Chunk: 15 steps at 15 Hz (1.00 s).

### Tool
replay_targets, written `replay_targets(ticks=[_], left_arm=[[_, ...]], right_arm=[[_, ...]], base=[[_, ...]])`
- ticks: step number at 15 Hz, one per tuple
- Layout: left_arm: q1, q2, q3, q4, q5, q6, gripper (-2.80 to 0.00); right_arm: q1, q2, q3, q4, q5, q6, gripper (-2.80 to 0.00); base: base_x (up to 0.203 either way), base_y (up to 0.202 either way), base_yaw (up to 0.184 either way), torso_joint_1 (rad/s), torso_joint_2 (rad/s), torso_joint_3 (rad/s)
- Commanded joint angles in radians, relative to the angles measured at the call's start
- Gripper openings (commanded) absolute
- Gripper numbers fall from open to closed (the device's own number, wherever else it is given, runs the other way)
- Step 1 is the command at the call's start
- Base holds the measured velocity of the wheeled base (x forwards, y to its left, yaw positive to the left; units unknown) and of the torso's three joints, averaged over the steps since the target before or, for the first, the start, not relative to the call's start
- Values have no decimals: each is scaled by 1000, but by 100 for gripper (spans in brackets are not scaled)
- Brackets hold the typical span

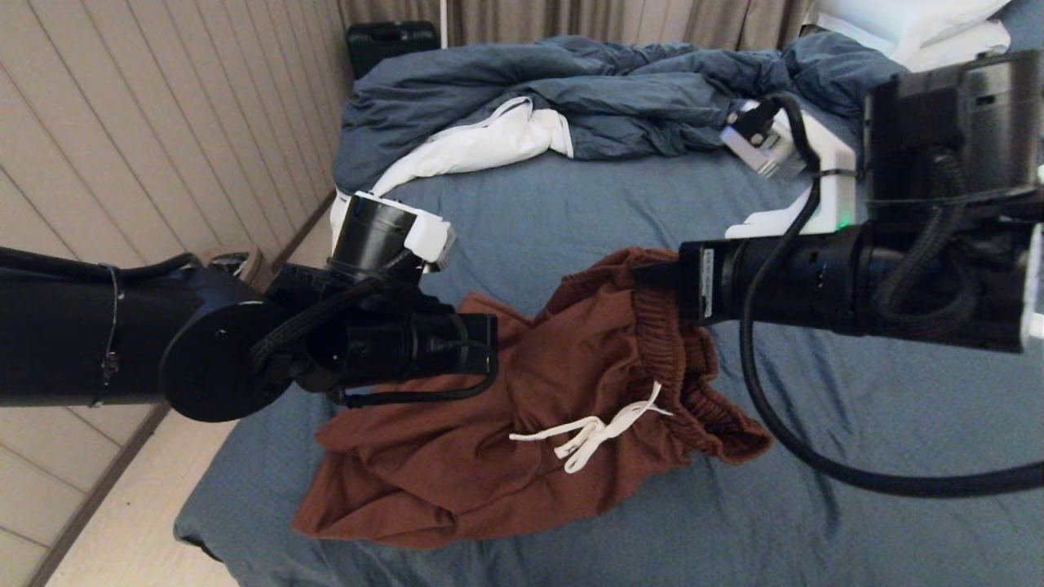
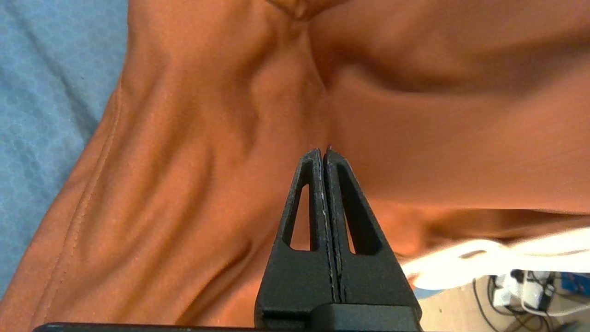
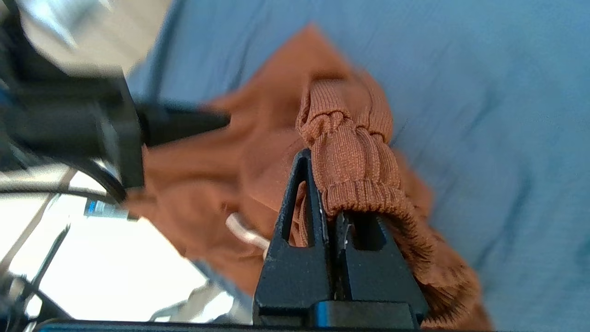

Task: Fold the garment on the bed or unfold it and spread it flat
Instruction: Unford the brown shorts

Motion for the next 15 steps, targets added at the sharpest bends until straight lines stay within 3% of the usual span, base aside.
replay_targets(ticks=[1,4,8,11,13,14,15], left_arm=[[0,10,9,-14,11,-2,-280],[4,67,9,-31,38,-1,-280],[85,210,-11,-141,103,34,-280],[168,282,-70,-154,111,31,-280],[185,273,-83,-156,120,21,-280],[185,270,-87,-157,138,20,0],[185,270,-88,-163,162,18,0]], right_arm=[[-3,-69,-3,-31,-17,-2,-280],[-4,-75,5,-36,-18,-5,-280],[0,-71,18,-38,-18,-7,-280],[-1,-67,23,-38,-15,-9,-280],[-3,-67,23,-38,-15,-9,-280],[-3,-66,23,-38,-15,-9,-280],[-1,-66,25,-38,-15,-9,-280]], base=[[0,0,0,0,0,0],[0,0,0,0,0,0],[0,0,0,0,0,0],[0,0,0,0,0,0],[0,0,0,0,0,0],[0,0,0,0,0,0],[0,0,0,0,0,0]])
